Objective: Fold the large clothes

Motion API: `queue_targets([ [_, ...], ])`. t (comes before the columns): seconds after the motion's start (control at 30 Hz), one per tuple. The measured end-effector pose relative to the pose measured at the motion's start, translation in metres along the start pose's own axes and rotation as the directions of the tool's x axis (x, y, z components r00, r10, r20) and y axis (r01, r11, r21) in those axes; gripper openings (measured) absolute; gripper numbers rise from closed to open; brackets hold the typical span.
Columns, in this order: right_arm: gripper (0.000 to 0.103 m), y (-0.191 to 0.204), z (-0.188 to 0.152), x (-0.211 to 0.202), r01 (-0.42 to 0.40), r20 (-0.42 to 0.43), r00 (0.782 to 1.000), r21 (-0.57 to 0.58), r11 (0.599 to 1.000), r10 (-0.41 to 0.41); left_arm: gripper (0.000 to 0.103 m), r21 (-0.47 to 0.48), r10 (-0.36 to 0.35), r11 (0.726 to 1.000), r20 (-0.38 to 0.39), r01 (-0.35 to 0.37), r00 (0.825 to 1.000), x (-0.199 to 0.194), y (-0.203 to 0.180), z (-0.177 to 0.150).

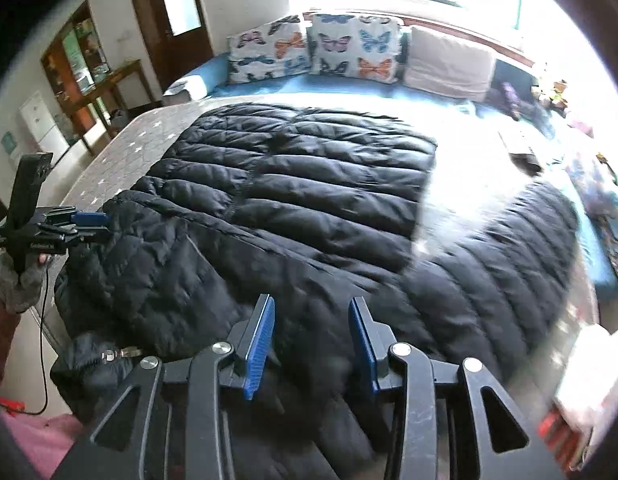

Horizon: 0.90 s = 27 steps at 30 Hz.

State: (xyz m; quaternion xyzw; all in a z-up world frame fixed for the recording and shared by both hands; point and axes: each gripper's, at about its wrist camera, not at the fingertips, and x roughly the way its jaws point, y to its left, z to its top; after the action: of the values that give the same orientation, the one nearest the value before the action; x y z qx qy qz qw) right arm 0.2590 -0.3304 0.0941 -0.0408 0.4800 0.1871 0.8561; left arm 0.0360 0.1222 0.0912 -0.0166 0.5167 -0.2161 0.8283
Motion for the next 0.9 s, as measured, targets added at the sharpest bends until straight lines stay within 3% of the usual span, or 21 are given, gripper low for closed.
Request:
queue_targets([
  [0.07, 0.042, 0.004, 0.000, 0.025, -0.007, -0.026, 1.000, -0.024, 1.000, 0.007, 0.065, 0.000, -0.001, 1.000, -0.001, 0.001, 1.000, 0.004, 0.000, 0.000],
  [0.17, 0.042, 0.003, -0.015, 0.075, 0.041, -0.134, 0.990, -0.050, 0.998, -0.047, 0.065, -0.001, -0.004, 1.000, -0.005, 0.004, 1.000, 0.009, -0.001, 0.003],
  [0.2, 0.042, 0.000, -0.018, 0.076, 0.028, -0.116, 0.993, -0.048, 0.998, -0.033, 0.065, -0.001, 0.004, 1.000, -0.013, -0.004, 1.000, 0.009, -0.001, 0.005],
  [0.33, 0.042, -0.024, -0.014, 0.038, -0.027, -0.040, 0.999, 0.024, 0.999, 0.028, 0.065, -0.008, 0.002, 1.000, -0.022, -0.003, 1.000, 0.002, -0.007, 0.013],
  [0.47, 0.050, -0.088, -0.014, -0.005, 0.036, 0.070, 0.996, 0.164, 0.986, -0.048, 0.065, -0.013, -0.022, 1.000, -0.001, 0.022, 1.000, -0.012, -0.023, 0.024],
  [0.57, 0.051, -0.155, -0.018, -0.018, 0.103, 0.092, 0.986, 0.323, 0.941, -0.139, 0.065, 0.000, -0.033, 0.999, 0.007, 0.033, 0.999, -0.015, -0.040, 0.030],
  [0.67, 0.051, -0.223, -0.026, -0.010, 0.147, 0.068, 0.977, 0.469, 0.871, -0.202, 0.065, 0.012, -0.049, 0.999, -0.013, 0.049, 0.999, -0.008, -0.061, 0.037],
  [0.83, 0.051, -0.296, -0.038, 0.022, 0.130, 0.029, 0.981, 0.628, 0.767, -0.190, 0.065, 0.016, -0.088, 0.996, -0.043, 0.089, 0.995, 0.011, -0.084, 0.047],
  [0.9, 0.051, -0.316, -0.043, 0.032, 0.071, 0.043, 0.990, 0.683, 0.727, -0.136, 0.065, 0.026, -0.108, 0.994, -0.061, 0.109, 0.992, 0.020, -0.096, 0.052],
])
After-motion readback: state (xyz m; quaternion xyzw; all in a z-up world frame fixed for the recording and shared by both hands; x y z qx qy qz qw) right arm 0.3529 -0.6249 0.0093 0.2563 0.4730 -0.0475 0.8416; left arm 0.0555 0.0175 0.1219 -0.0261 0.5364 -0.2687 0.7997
